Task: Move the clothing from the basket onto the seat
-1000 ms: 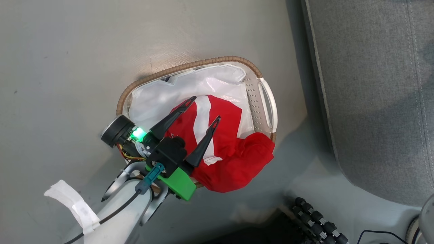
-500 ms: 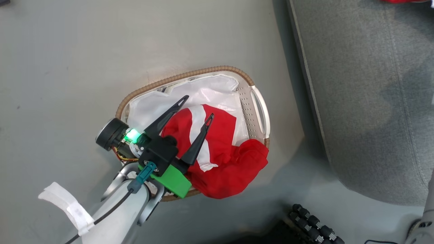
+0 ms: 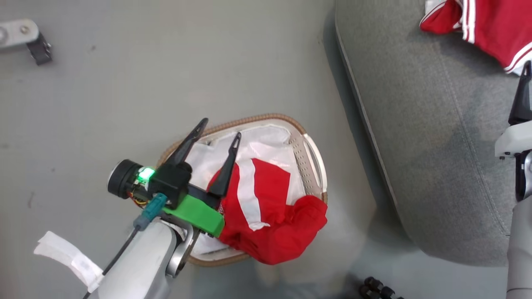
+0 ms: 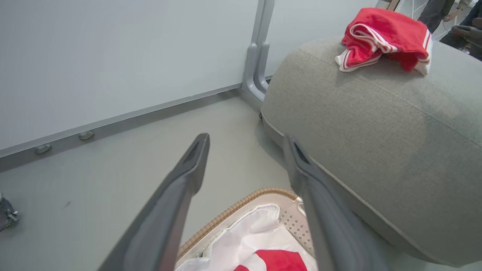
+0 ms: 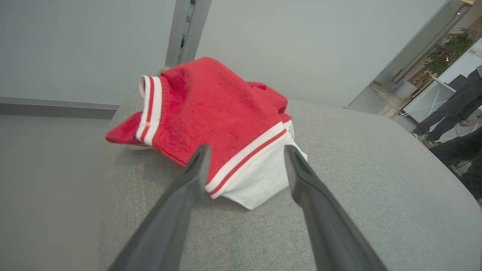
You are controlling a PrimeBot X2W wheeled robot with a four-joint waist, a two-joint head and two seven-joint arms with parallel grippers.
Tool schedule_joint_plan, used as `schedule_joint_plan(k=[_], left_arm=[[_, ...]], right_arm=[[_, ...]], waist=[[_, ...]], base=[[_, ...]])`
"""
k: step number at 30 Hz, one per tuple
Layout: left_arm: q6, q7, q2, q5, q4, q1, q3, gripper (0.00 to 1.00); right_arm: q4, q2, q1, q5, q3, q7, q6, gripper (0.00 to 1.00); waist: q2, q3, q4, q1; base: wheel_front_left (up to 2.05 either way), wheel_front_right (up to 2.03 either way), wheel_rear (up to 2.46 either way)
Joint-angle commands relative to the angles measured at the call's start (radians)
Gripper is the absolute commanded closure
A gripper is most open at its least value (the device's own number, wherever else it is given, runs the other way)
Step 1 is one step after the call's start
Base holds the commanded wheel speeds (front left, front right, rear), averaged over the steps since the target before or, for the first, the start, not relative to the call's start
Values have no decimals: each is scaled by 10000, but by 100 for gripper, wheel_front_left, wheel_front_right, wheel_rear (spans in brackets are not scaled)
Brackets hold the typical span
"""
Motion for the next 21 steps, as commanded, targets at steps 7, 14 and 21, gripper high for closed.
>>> schedule_joint_plan(k=[7, 14, 21], left_arm=[[176, -46, -482, -179, -207, 870, 1462, 0], [187, -36, -1038, -3, -176, 1951, 3115, 0], [-1, -37, -1537, 339, -66, 2918, 4482, 0]], right_arm=[[-158, -191, -127, 399, 1059, -22, -14, 0], [32, 9, 6, 831, 2199, -22, -14, 0], [96, 280, 774, 1702, 3507, -24, -14, 0]], waist=[[108, -1956, 769, 0], [108, -2894, 1324, 0], [108, -3654, 1841, 0]], base=[[0, 0, 0], [0, 0, 0], [0, 0, 0]])
